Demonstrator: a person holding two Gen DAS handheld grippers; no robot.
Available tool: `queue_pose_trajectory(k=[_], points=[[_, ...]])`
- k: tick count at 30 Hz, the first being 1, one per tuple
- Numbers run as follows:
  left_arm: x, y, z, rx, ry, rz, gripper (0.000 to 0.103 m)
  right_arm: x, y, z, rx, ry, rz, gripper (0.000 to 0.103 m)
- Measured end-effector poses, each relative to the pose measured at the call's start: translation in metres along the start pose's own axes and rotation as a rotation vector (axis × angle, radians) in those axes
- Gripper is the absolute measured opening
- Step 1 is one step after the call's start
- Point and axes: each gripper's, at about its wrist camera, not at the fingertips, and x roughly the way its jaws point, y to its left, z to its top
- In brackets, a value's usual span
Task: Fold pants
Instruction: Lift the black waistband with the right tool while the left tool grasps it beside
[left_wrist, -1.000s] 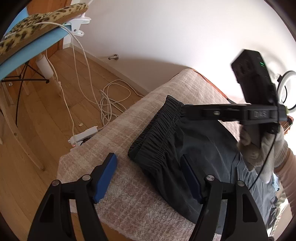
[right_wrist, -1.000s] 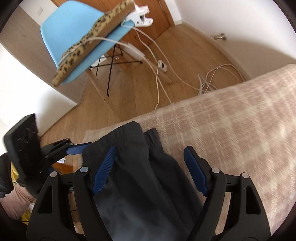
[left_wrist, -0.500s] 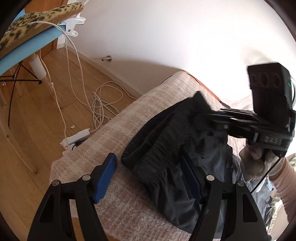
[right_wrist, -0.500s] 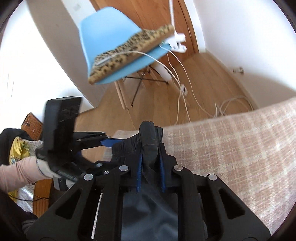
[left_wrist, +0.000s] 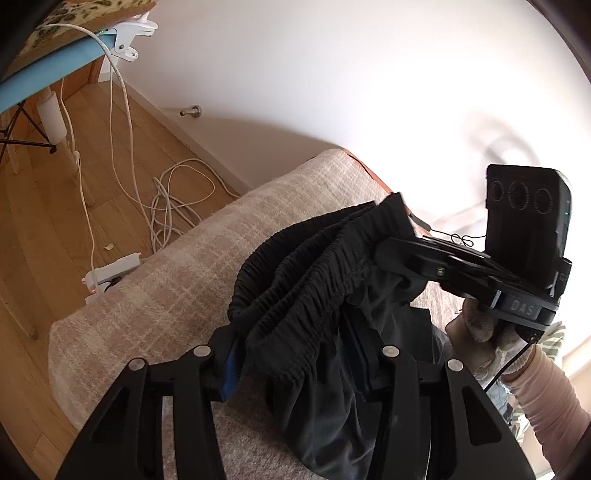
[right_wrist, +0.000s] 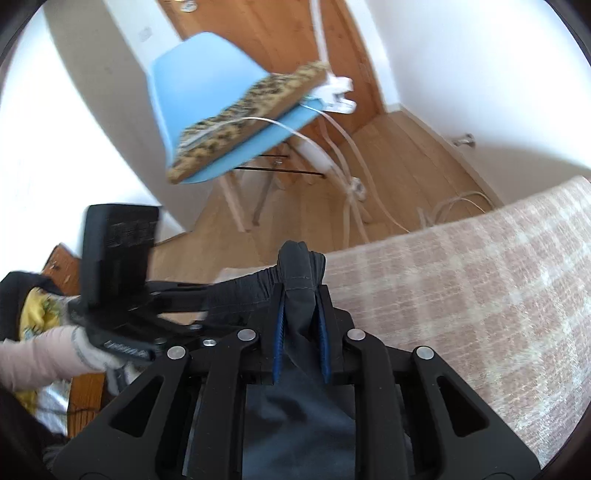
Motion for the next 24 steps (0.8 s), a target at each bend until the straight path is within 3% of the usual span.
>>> queue_pose_trajectory(k=[2,4,6,9,13,17,24], points=[[0.0,0.0,-0.001,0.009,-0.016,-0.013,0.032,0.002,-0.002,0.003,0.03,0.033,-0.07,0.04],[0.0,0.001,0.0,0.007,-0.019,-0.002,0.032,-0.003,0.003,0.007,0.028,0.043,-0.132,0.049],[0.0,0.002,0.0,0.006,-0.024,0.004,0.032,-0.01,0.008,0.011,0.07,0.064,-0.168,0.071],[-0.002,0.001,-0.001,0.016,-0.034,0.008,0.029,-0.015,0.012,0.024,0.172,0.125,-0.079,0.072],[-0.001,-0.003,-0.003,0.055,-0.052,0.009,0.025,0.002,0.005,0.047,0.336,0.244,-0.053,0.072],[0.002,-0.012,-0.006,0.085,-0.064,-0.02,0.025,0.03,-0.001,0.056,0.422,0.339,-0.106,0.072],[0.01,-0.036,-0.012,0.201,-0.06,-0.014,0.025,0.067,0.012,0.052,0.357,0.486,-0.229,0.069]])
